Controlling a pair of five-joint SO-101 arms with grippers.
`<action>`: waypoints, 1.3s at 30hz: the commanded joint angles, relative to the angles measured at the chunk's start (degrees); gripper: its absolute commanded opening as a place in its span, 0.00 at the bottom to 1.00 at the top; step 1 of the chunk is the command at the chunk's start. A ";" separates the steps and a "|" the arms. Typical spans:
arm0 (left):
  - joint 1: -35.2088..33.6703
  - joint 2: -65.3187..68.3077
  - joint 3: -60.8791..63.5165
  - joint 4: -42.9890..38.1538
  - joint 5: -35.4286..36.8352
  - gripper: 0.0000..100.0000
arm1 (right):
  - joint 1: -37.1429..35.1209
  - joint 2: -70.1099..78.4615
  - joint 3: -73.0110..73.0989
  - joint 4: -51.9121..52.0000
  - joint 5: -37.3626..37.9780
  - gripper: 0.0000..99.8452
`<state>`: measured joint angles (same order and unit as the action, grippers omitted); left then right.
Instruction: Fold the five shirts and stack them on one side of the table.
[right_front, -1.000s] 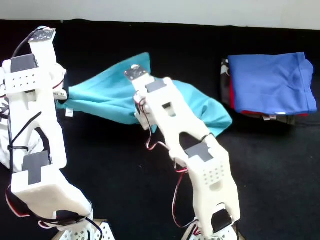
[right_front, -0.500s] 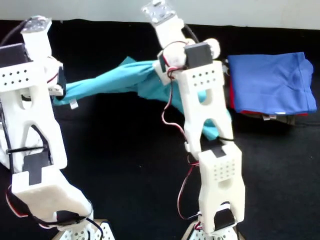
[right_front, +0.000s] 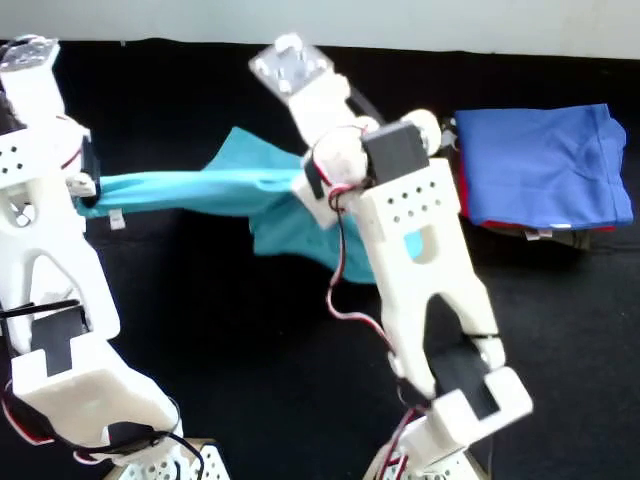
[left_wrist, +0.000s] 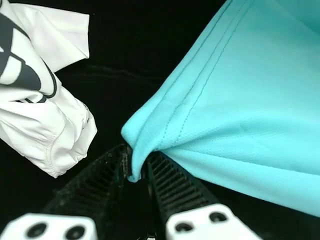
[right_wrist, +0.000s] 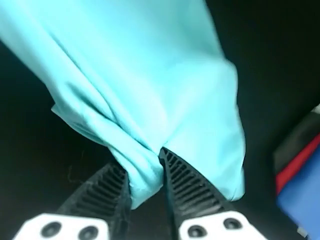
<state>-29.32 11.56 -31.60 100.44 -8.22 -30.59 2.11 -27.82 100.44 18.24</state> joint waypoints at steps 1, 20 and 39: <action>-1.80 -1.10 1.63 0.09 -1.85 0.01 | -1.19 -5.93 14.99 -3.38 0.35 0.01; -2.33 15.87 6.99 -10.46 -3.87 0.01 | -13.32 -10.68 41.89 -14.02 0.26 0.22; -4.44 15.43 6.99 -11.34 -3.87 0.01 | 1.63 10.59 46.20 -36.70 0.18 0.22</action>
<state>-33.27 27.74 -24.13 89.27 -11.56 -30.77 8.18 19.03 67.47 18.15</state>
